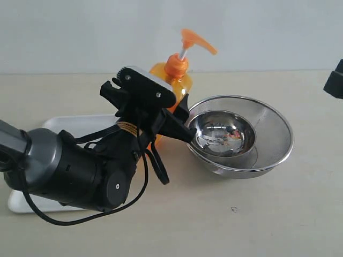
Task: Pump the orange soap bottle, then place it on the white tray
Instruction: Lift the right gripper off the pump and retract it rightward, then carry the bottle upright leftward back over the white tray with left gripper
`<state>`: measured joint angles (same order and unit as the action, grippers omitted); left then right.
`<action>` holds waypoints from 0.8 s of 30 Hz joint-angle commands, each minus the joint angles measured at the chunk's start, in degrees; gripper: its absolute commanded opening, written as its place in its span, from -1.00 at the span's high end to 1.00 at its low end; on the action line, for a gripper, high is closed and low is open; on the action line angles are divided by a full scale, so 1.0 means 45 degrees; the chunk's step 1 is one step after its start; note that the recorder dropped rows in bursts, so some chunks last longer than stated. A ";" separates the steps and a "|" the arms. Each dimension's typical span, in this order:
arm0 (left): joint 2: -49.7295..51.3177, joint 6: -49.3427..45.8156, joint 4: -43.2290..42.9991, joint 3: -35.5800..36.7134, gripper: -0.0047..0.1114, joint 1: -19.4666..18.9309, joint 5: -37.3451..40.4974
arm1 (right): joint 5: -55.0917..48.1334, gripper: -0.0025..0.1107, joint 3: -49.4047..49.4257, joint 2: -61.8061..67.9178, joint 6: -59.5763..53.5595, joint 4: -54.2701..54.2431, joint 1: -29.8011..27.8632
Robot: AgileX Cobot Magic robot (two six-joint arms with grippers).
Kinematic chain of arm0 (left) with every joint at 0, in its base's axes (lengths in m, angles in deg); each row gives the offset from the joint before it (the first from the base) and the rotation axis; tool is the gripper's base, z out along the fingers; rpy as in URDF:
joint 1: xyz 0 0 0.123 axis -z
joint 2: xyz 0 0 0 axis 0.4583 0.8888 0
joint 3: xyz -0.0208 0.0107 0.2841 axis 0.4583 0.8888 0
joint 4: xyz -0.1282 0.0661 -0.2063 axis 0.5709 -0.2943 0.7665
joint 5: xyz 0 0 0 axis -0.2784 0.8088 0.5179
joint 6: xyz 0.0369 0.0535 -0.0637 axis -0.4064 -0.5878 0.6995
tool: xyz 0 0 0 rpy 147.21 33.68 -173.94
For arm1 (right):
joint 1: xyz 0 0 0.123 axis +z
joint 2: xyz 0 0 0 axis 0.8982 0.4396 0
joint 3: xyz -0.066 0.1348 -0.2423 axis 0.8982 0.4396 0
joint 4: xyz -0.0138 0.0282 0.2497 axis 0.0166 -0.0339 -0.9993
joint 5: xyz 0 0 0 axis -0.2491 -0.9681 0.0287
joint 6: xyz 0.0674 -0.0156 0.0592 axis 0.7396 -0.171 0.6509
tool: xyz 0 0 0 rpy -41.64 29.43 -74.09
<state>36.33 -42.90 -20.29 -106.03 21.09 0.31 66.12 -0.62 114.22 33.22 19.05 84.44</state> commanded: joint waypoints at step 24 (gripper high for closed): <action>-0.0255 0.5997 0.1673 0.1716 0.84 0.0029 -0.1949 | -0.0107 0.96 0.0017 -0.0058 0.0060 0.0009 0.0015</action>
<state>35.56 -19.89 -11.04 -100.04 21.24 -8.20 66.09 -0.62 114.22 33.33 19.05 84.44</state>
